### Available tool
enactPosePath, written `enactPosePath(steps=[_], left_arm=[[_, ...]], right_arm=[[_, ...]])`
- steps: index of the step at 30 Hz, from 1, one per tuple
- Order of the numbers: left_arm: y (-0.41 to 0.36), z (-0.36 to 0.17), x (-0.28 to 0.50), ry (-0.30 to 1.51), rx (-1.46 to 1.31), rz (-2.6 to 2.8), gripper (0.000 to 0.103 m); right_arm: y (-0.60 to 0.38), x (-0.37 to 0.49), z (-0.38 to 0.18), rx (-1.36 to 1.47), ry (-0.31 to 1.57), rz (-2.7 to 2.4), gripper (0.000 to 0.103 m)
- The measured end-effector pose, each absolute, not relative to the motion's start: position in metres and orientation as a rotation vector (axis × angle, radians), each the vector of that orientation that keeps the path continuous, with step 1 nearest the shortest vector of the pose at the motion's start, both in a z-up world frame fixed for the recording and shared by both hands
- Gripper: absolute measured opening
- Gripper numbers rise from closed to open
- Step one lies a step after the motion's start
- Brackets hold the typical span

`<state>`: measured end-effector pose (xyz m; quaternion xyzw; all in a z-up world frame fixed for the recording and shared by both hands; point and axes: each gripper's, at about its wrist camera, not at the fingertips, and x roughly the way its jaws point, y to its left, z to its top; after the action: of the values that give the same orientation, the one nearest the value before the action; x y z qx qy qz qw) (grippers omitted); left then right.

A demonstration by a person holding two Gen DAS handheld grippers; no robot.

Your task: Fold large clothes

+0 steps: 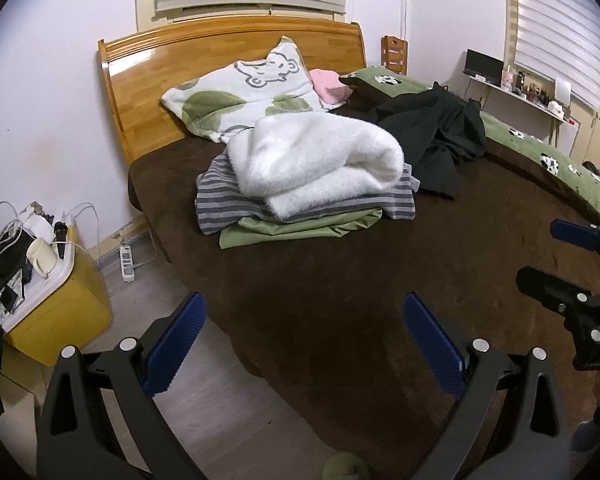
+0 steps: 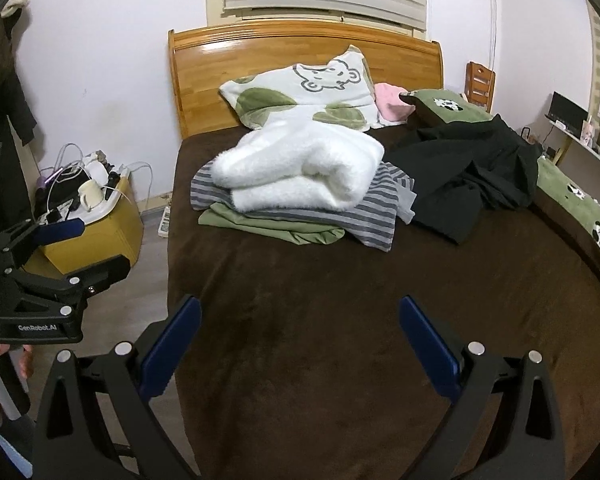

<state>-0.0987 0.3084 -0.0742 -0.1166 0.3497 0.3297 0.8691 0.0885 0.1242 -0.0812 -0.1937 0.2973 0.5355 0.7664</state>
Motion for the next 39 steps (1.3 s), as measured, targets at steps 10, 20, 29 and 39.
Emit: enactPosePath(steps=[10,20,29,39], left_arm=[[0.312,-0.080,-0.096,0.743,-0.241,0.692,0.097],[0.314,-0.080,-0.089,0.746,-0.221,0.683,0.097],[0.318,-0.080,-0.088,0.745,-0.216,0.684,0.097],[0.322,-0.083,-0.091,0.730,-0.219,0.674,0.097]], right_arm=[[0.129,0.089,-0.081,-0.436,0.634,1.157,0.097],[0.132,0.092,-0.086,-0.453,0.636,1.146,0.097],[0.137,0.092,-0.088,-0.461,0.635,1.146,0.097],[0.142,0.094,-0.088,-0.465,0.636,1.143,0.097]])
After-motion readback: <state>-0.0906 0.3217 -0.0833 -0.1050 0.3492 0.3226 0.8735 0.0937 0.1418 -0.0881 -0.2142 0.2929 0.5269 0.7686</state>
